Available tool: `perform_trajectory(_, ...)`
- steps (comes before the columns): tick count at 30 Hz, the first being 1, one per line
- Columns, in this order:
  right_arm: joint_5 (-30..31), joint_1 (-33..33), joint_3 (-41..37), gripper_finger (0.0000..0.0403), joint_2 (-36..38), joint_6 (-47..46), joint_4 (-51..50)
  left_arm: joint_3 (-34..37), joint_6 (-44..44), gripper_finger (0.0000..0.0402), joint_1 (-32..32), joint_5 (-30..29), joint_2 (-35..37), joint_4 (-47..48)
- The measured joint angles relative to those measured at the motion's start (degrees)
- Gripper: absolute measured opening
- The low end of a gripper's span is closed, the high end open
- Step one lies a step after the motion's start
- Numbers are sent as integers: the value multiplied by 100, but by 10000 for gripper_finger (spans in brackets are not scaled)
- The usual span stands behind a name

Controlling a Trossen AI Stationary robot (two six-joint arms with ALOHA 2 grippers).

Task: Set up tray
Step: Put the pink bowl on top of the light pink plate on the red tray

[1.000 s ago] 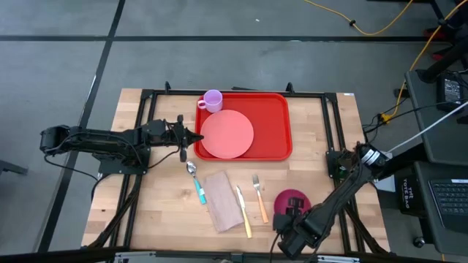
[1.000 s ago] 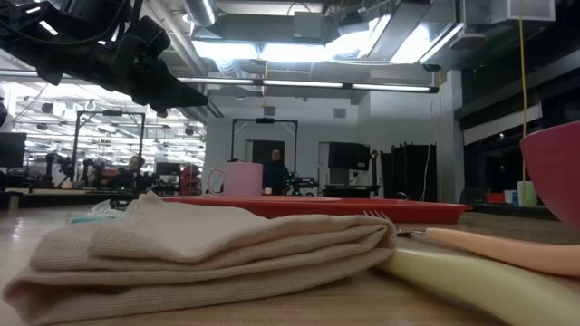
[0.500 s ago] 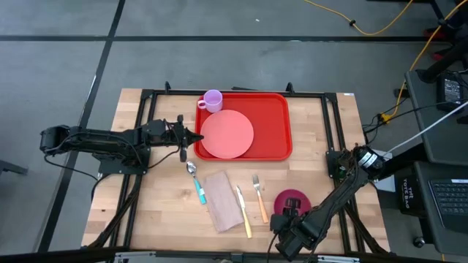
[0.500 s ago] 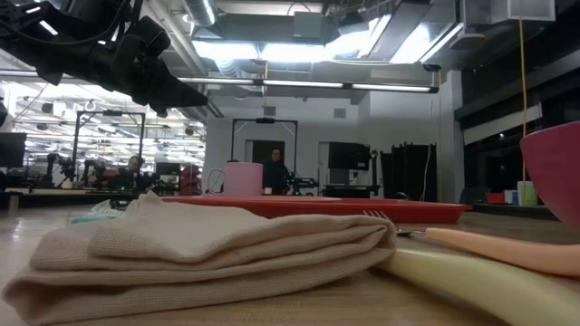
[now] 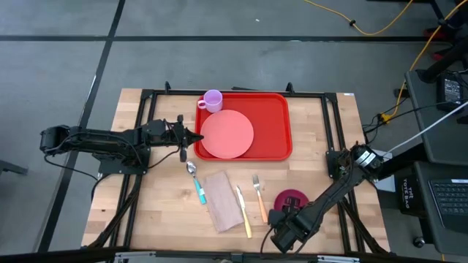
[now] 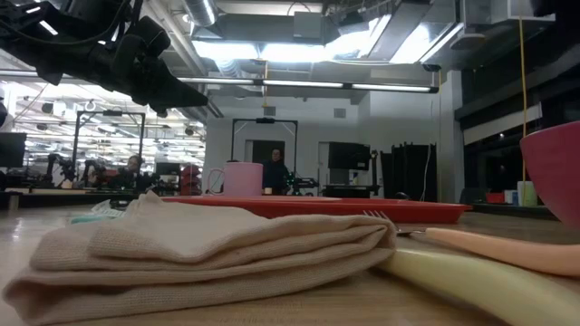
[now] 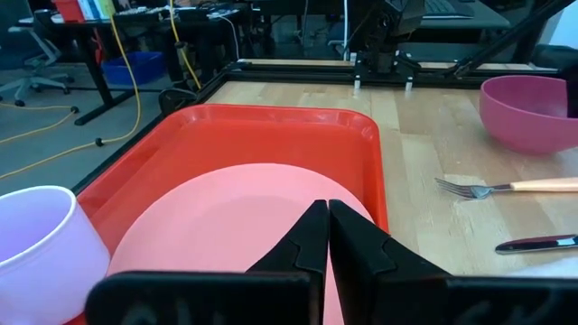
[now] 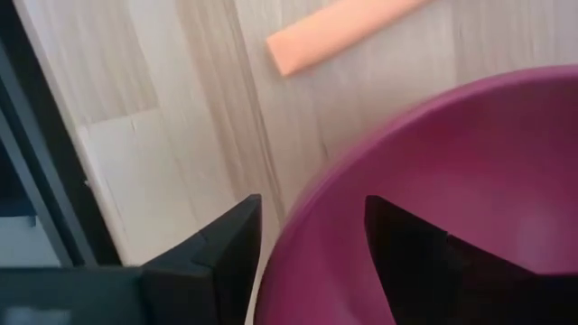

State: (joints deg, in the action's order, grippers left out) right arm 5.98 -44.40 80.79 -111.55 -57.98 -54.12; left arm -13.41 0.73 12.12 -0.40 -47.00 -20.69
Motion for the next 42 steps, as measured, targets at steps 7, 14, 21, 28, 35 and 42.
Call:
perform_trajectory(7, -118, -2, 189, 199, 0, 14, -306, 0, -21, 8, -1, 2, -1, 0)
perform_trajectory(14, -116, 18, 190, 199, 2, 119, -419, 0, -17, 6, 0, 0, 0, 37)
perform_trajectory(21, -114, 111, 190, 126, 2, 388, -403, 0, -13, 10, -2, 2, 0, 46)
perform_trajectory(28, 12, 144, 201, 16, 20, 713, -421, 0, -7, 9, -2, 2, 0, 46)
perform_trajectory(35, -85, 144, 257, 12, 15, 862, -825, 0, 2, 8, -1, 2, -1, 44)
perform_trajectory(42, -50, 144, 796, 12, 11, 882, -1745, 0, 2, 8, 0, 0, 0, 42)
